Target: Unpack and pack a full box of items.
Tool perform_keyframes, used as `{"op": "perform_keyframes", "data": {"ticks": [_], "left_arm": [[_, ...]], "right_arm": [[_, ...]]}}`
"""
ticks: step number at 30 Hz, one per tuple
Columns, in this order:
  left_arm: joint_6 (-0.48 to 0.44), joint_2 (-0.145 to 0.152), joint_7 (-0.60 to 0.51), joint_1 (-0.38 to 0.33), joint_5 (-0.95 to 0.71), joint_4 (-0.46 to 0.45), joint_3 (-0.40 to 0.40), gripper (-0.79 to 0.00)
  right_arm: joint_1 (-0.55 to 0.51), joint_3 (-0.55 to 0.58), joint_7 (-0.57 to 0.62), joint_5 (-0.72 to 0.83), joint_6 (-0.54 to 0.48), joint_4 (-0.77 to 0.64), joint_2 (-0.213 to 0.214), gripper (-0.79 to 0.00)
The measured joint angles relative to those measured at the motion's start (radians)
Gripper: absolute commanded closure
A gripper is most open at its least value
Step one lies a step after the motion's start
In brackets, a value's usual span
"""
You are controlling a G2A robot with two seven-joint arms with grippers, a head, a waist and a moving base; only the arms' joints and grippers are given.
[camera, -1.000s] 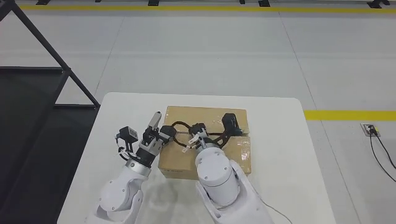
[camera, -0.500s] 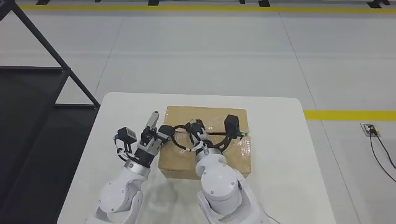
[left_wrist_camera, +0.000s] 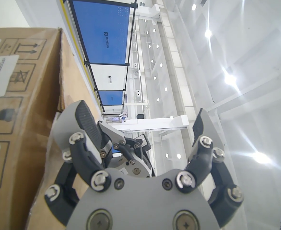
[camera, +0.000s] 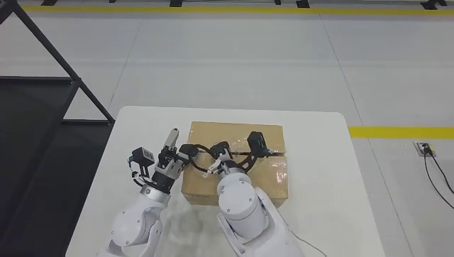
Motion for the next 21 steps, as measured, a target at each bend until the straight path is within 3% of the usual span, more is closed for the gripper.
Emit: {"op": "perform_keyframes", "data": {"ticks": [21], "left_arm": [[-0.007,-0.006,-0.025,-0.021,-0.01,0.031,-0.001,-0.785]], "right_arm": [[0.021,0.032,0.017,0.012,0.046,0.033,-0.023,0.0]]}}
